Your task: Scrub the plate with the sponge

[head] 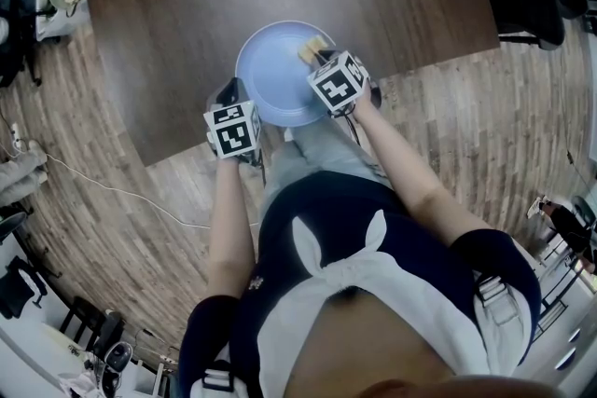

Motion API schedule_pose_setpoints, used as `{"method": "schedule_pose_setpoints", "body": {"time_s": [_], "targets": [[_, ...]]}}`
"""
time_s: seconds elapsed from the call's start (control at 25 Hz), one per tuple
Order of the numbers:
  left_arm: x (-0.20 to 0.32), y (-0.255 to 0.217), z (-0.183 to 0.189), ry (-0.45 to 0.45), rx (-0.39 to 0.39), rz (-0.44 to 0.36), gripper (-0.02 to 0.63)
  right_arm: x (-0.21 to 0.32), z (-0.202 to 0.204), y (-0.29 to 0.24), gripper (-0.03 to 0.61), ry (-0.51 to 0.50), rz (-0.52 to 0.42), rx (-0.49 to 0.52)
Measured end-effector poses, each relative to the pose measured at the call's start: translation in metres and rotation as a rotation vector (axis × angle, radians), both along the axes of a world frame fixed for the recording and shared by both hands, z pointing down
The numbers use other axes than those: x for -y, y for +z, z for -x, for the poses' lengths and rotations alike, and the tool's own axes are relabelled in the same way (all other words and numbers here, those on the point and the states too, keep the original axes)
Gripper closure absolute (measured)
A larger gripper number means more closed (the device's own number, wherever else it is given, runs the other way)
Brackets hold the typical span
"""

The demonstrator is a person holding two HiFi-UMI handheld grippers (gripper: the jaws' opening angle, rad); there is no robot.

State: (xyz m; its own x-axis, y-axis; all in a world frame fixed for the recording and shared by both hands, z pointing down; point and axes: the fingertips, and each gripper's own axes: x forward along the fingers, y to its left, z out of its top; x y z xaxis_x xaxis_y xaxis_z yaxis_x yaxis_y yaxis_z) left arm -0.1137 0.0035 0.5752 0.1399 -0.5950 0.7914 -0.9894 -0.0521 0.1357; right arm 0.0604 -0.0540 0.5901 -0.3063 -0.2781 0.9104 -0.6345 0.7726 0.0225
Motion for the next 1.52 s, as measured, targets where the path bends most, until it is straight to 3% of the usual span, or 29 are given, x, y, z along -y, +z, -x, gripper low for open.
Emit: {"method": "schedule_pose_setpoints", "body": {"time_s": [0.6,1.52], "targets": [[0.000,-0.005,0.000,-0.005,0.011,-0.001,0.615,-0.015,0.006,0.000,0.555,0.024,0.023,0.069],[-0.002,0.000,-0.003,-0.006,0.007,0.001,0.615,-0.048,0.035,-0.003,0.555,-0.053,0.067,0.117]]}}
